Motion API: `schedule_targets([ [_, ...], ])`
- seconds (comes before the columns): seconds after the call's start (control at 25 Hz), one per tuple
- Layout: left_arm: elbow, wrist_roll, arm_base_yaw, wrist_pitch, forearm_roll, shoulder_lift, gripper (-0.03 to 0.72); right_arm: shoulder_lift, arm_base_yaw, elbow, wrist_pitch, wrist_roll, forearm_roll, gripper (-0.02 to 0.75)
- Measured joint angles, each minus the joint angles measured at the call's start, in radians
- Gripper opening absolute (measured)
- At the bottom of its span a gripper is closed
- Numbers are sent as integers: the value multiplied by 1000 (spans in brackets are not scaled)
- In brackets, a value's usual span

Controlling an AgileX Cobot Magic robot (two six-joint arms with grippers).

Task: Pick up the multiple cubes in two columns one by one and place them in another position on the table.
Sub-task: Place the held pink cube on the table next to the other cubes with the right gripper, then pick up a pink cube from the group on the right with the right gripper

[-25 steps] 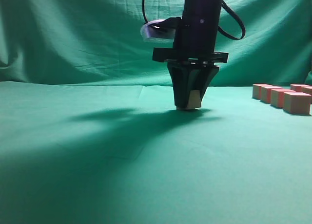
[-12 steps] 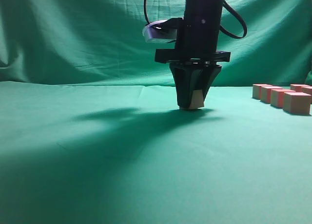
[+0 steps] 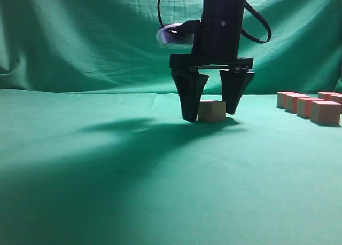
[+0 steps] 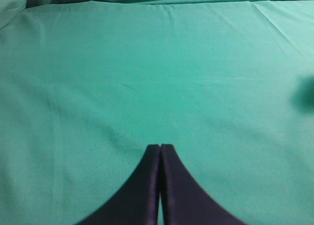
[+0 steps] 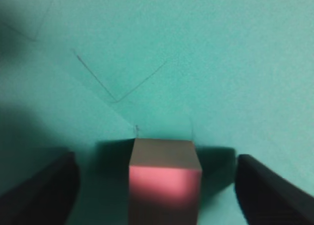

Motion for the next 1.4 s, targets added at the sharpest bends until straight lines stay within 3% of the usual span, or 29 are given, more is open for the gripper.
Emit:
schedule_targets([
  [0.2,0,0,0,0,0,0,0,-16,0,-22,28,0,0,641],
  [0.4,0,0,0,0,0,0,0,-59,0,-174,121,14,-14,641],
  [0.44,0,0,0,0,0,0,0,-83,0,-195,124,29,-18,596],
  [0.6,0,0,0,0,0,0,0,-194,0,-210,140,67,-35,594],
  [0.64,0,0,0,0,0,0,0,-224,0,-210,144,86,-51,545],
  [0.88,0,0,0,0,0,0,0,-481,-15,-109,148,217,-240,546],
  [1.0,0,0,0,0,0,0,0,-617,-89,21,151,277,-251,546],
  [1.24,0,0,0,0,0,0,0,-777,-321,339,155,335,-261,546],
  [1.4,0,0,0,0,0,0,0,-822,-447,557,100,339,-197,546],
])
